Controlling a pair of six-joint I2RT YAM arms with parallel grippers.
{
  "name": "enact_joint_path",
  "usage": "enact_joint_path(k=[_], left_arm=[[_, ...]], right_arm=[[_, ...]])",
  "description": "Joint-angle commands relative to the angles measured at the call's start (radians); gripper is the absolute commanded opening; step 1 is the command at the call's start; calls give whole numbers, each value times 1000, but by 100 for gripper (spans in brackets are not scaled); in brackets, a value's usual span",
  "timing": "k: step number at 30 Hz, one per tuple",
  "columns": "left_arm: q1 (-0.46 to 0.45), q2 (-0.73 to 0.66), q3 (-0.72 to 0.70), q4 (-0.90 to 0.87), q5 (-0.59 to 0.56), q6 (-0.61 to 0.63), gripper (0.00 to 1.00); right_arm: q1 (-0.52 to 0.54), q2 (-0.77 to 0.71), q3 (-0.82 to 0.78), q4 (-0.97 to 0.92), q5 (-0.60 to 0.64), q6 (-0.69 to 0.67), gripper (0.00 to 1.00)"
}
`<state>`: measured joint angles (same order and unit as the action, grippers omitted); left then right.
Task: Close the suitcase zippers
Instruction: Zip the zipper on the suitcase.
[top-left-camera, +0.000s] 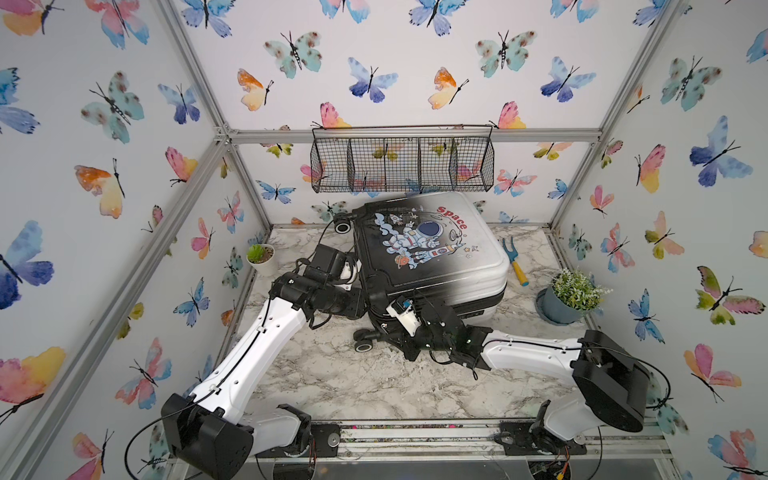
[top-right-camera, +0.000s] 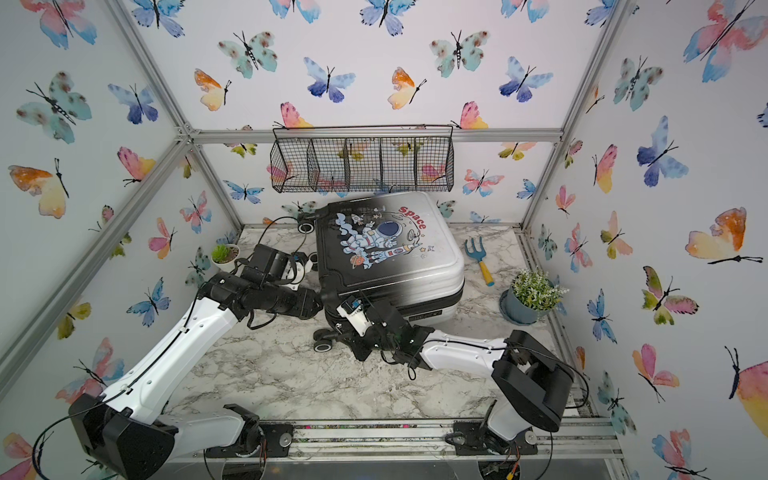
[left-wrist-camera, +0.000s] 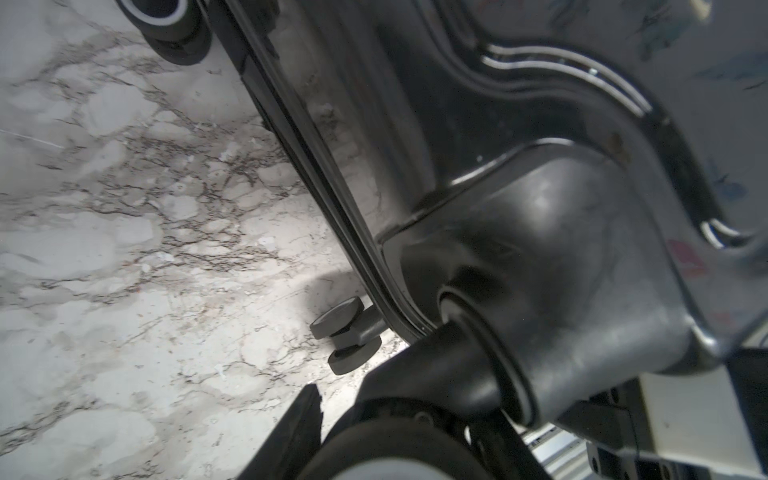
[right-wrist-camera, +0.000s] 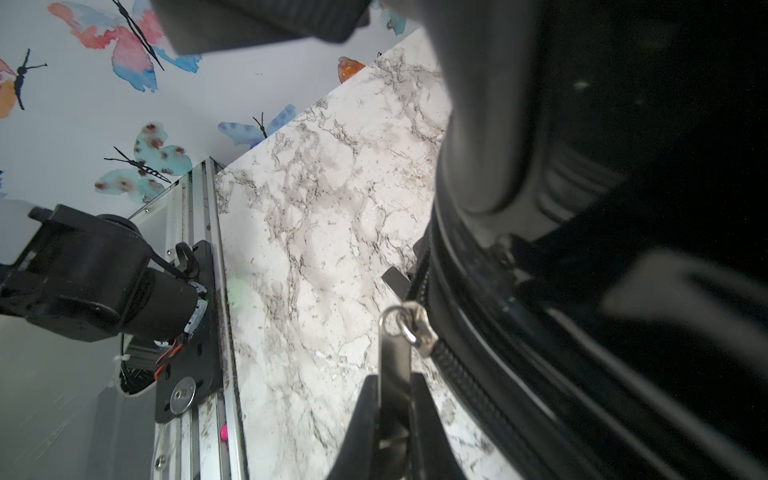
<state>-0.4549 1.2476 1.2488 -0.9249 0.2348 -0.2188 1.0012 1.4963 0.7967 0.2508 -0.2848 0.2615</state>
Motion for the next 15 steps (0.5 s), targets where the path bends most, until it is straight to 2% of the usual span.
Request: enact_joint_path(k=[1,6,15], left_arm=[[-19,-43,28,128,303,-95,0],[-65,-64,-1,120,314,-148,0],[-274,-99,-78,229,258,-332,0]], right_arm=[[-22,-107,25,-45,-56,-15,2],[-40,-187,23,-230,-26,-38,2],[-148,-274,10,-449,-62,-168,2]])
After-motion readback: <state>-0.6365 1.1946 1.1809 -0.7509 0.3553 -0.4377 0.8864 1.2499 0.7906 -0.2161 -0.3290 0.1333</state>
